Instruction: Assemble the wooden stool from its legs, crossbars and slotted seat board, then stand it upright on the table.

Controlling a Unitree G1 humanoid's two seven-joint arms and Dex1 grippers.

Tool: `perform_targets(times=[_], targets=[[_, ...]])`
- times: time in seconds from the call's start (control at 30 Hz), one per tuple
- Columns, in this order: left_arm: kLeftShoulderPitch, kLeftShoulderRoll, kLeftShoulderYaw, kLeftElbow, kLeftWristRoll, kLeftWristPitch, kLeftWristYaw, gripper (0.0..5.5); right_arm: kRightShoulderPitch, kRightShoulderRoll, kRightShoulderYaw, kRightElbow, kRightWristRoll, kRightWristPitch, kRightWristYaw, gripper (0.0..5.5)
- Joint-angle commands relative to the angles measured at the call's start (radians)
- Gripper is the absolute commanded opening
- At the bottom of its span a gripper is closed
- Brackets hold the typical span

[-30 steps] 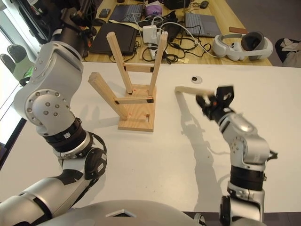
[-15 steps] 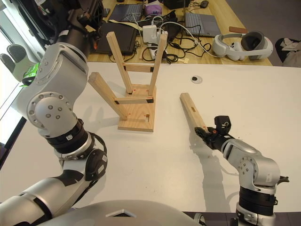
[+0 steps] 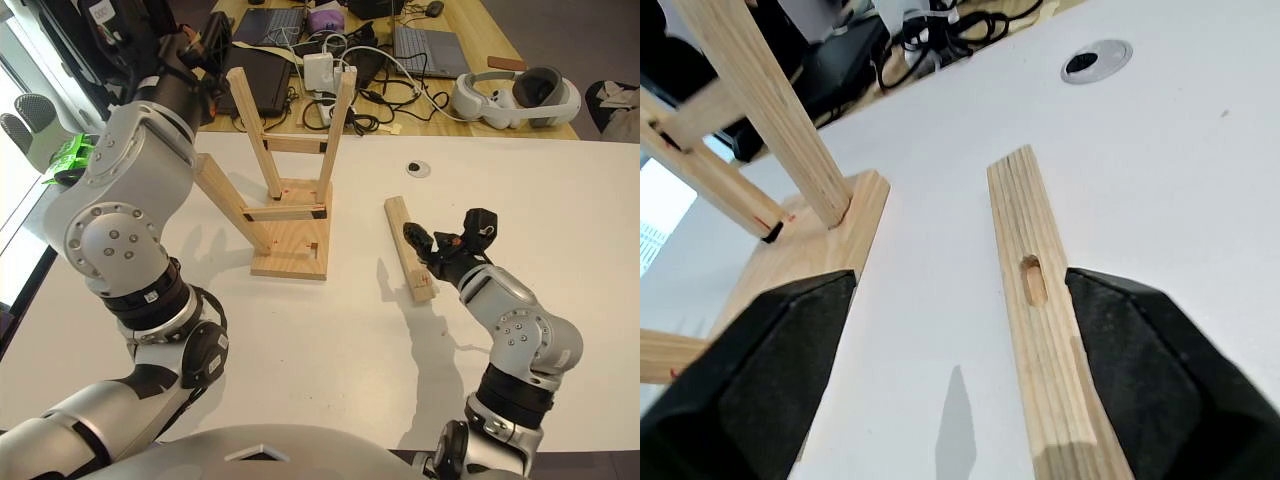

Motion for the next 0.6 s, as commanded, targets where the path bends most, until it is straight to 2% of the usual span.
perform_targets(times=[0.03,0.23,0.6], targets=[[0.014,-0.036,0.011,-0.002,0.007,-0.007,0.008,2.87,-0.055,0.072,-0.060,0.003,0.045,-0.014,-0.088,3.86],[0.010,-0.008,0.033,-0.001,0.018,-0.009,0.007,2.87,-0.099,0.132,-0.083,0.023,0.071,-0.045,-0.179,3.86],[0.011,-0.003,0.044,0.000,0.036,-0.009,-0.003,2.87,-0.098,0.115,-0.068,0.072,0.060,-0.071,-0.221,3.86]])
